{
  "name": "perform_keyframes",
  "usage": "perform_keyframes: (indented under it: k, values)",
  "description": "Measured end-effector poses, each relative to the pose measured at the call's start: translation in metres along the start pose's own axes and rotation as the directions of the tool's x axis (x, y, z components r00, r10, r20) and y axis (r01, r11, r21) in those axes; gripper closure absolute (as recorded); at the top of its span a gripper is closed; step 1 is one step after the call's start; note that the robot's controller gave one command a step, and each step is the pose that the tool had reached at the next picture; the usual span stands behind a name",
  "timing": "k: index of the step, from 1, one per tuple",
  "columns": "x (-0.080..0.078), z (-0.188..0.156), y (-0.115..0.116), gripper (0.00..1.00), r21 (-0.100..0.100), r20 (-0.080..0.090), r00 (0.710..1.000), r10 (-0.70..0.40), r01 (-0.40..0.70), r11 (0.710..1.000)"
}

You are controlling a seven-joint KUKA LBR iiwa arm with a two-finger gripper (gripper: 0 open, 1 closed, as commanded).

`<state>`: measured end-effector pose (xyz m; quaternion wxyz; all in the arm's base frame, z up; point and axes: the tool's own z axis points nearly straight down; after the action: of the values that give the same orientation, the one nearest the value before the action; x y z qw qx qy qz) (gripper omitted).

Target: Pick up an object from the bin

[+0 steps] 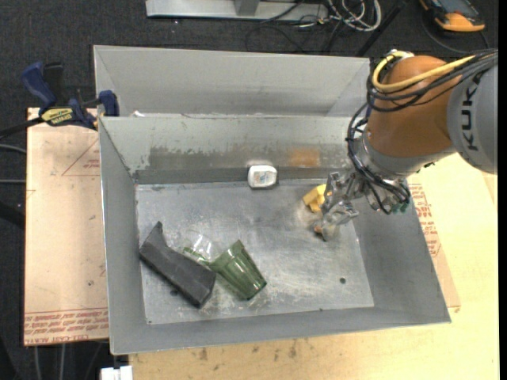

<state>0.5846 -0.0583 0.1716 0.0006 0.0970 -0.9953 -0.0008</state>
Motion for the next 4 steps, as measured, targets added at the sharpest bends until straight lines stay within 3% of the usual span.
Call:
perform_keyframes:
  k: [1,2,3,4]
  values:
    - [-0.002,-0.017,-0.006,1.00,0.006,0.015,0.999,-0.052,0.052,0.999]
    - [-0.001,-0.005,-0.006,1.00,0.005,0.012,0.998,-0.064,0.064,0.998]
    - [0.007,0.044,0.001,1.00,0.002,0.004,0.961,-0.276,0.276,0.961]
    - [0.013,0.068,-0.004,1.00,-0.001,-0.001,0.907,-0.420,0.420,0.907]
